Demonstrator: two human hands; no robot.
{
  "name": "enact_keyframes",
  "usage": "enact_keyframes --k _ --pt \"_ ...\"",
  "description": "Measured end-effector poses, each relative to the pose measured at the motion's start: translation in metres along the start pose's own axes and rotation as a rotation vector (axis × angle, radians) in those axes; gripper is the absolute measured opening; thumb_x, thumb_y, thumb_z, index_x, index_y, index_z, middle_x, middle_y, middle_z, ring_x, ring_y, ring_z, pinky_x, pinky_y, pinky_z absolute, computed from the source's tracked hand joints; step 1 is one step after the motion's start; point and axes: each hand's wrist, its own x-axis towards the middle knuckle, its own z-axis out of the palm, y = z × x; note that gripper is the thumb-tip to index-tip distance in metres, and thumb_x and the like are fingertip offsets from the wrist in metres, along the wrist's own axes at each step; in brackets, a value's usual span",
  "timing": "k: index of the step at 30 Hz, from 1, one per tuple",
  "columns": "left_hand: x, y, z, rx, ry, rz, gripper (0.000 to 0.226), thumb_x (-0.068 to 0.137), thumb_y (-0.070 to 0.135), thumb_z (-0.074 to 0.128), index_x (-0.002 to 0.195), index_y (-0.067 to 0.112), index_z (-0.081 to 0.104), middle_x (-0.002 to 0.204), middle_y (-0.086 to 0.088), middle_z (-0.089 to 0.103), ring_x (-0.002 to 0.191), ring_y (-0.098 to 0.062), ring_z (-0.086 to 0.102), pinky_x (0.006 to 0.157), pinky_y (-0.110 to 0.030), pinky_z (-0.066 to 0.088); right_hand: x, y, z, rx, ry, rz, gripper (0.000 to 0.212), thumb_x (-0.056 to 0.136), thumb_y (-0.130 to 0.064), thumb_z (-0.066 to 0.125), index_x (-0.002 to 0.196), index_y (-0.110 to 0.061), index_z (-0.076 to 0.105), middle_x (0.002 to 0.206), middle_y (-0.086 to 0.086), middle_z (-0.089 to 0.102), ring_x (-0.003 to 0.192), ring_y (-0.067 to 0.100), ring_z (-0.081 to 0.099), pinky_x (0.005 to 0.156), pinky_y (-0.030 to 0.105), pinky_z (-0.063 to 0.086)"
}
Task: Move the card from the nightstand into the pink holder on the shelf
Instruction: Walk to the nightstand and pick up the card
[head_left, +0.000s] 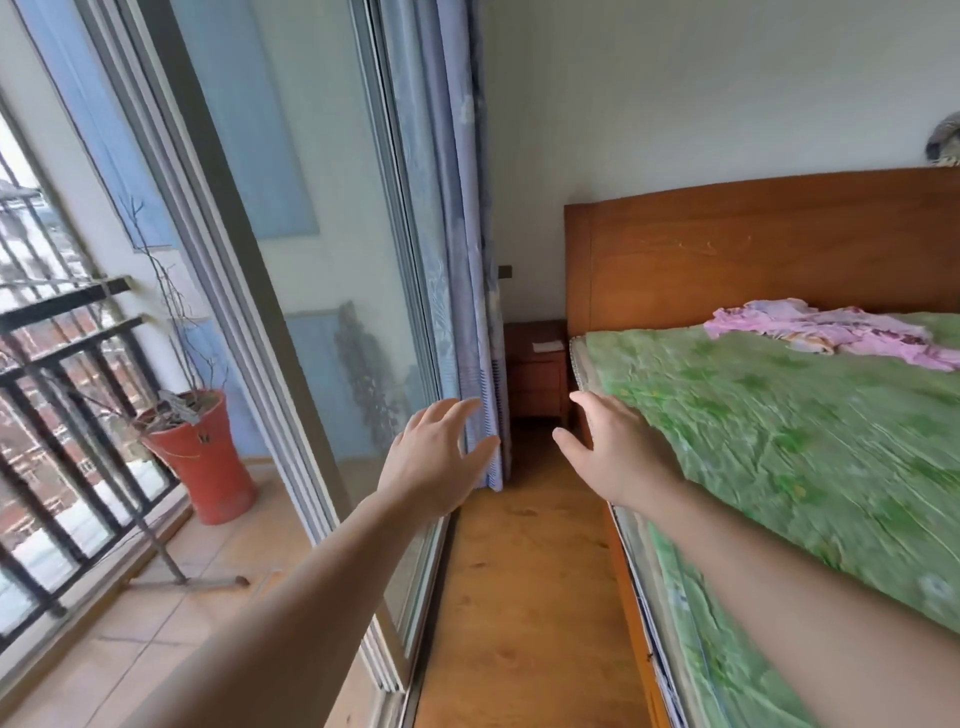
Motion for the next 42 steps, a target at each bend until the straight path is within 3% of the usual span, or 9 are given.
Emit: enact_keyframes --k 8,19,29,42 --pt "0.136 -0.022 0.034 -0.060 0.003 0.011 0.060 0.090 0.056 0.041 0.143 0.030 0.032 0.150 0.006 0.038 0.137 -0.021 0.033 0.112 -0.043 0.032 0.124 0.047 0.030 -0.057 0.029 0.022 0.048 0.091 -0.047 0.045 0.132 -0.023 0.041 0.133 -0.001 0.051 0.115 0.023 0.051 0.085 0.039 0.049" --pt "0.333 -0.095 0.105 -0.231 -0.057 0.020 0.058 0.091 0.052 0.044 0.143 0.029 0.033 0.151 0.003 0.037 0.139 -0.022 0.030 0.111 -0.041 0.030 0.301 0.082 0.128 -0.092 0.018 0.094 0.051 0.091 -0.050 0.044 0.134 -0.024 0.039 0.140 -0.001 0.047 0.120 0.021 0.049 0.086 0.040 0.050" --pt "0.499 -0.139 0.144 -0.279 -0.122 0.058 0.058 0.090 0.054 0.043 0.143 0.033 0.032 0.150 0.007 0.036 0.139 -0.019 0.029 0.113 -0.047 0.030 0.456 0.100 0.184 -0.095 0.025 0.175 0.051 0.091 -0.050 0.044 0.134 -0.023 0.040 0.140 0.000 0.046 0.122 0.024 0.047 0.086 0.040 0.048" --pt "0.722 -0.123 0.251 -0.286 -0.155 0.022 0.056 0.090 0.050 0.047 0.141 0.031 0.035 0.148 0.007 0.037 0.138 -0.019 0.030 0.109 -0.039 0.034 0.669 0.237 0.255 0.067 -0.011 0.219 0.047 0.089 -0.048 0.049 0.129 -0.023 0.045 0.134 0.001 0.052 0.119 0.024 0.049 0.090 0.042 0.048"
